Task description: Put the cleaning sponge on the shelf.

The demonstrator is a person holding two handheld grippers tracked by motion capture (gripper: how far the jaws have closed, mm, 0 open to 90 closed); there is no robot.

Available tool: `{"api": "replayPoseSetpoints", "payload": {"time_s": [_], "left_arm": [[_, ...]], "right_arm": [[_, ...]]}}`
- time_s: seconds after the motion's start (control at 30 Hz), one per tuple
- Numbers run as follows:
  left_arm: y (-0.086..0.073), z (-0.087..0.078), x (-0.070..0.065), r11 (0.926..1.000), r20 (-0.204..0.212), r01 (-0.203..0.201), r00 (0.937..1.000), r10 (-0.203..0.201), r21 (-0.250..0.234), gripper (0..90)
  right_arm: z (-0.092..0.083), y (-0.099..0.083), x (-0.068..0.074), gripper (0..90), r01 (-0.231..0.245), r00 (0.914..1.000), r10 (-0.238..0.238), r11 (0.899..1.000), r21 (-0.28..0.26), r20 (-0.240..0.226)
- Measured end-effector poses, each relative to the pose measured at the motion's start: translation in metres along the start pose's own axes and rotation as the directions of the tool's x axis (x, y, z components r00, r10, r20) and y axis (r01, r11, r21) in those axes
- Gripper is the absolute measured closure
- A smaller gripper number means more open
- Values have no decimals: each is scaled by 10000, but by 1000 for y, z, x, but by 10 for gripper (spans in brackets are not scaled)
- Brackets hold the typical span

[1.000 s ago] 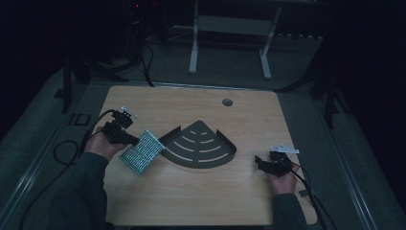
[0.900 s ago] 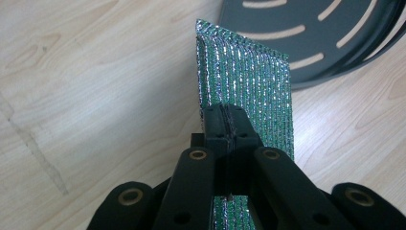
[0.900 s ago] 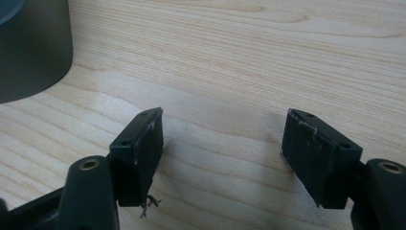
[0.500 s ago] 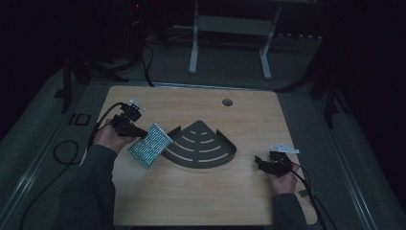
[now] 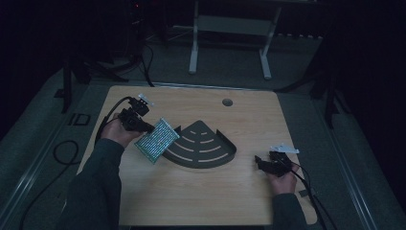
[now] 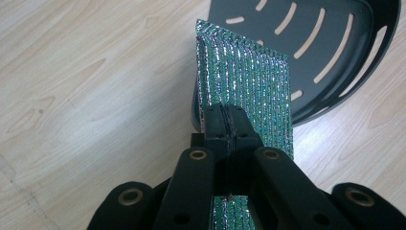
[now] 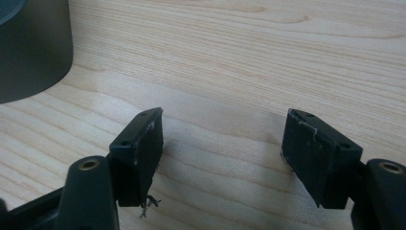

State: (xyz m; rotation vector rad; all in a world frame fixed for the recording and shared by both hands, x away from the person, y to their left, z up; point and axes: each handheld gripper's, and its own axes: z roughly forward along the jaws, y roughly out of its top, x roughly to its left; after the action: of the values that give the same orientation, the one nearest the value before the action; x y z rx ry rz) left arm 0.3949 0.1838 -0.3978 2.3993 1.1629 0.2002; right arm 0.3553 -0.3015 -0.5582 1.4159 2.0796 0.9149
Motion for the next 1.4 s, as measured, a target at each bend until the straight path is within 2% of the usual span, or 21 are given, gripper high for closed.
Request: {"api": "replayPoseSetpoints", "payload": {"time_s": [0.03,0.27,0.4,0.43,0.67,0.9,1.4], "left_arm": [[4,1,-2,9999,-59,-122,9999,123,17,900],[11,4,-5,9998,-62,-140,9999,139,-123,900],[16,4,-6,9997,-102,-230,9997,229,-76,900],[21,5,-7,9995,-141,-327,9994,326,-32,900],[29,8,-4,9996,-198,-272,9994,272,-16,900],[40,8,-9,9987,-220,-467,9987,463,-191,900],[50,29,-15,9965,-159,-754,9971,749,-362,900]], "right_arm": [[0,0,0,300,-12,10000,12,10000,-3,-2],[0,0,0,300,5,10000,-5,10000,-4,2],[0,0,0,300,5,10000,-5,10000,-7,0],[0,0,0,300,5,10000,-5,10000,-7,0],[0,0,0,300,22,10000,-22,10000,-19,2],[0,0,0,300,15,10000,-15,10000,-11,-2],[0,0,0,300,-1,10000,1,10000,-1,-7]]}}
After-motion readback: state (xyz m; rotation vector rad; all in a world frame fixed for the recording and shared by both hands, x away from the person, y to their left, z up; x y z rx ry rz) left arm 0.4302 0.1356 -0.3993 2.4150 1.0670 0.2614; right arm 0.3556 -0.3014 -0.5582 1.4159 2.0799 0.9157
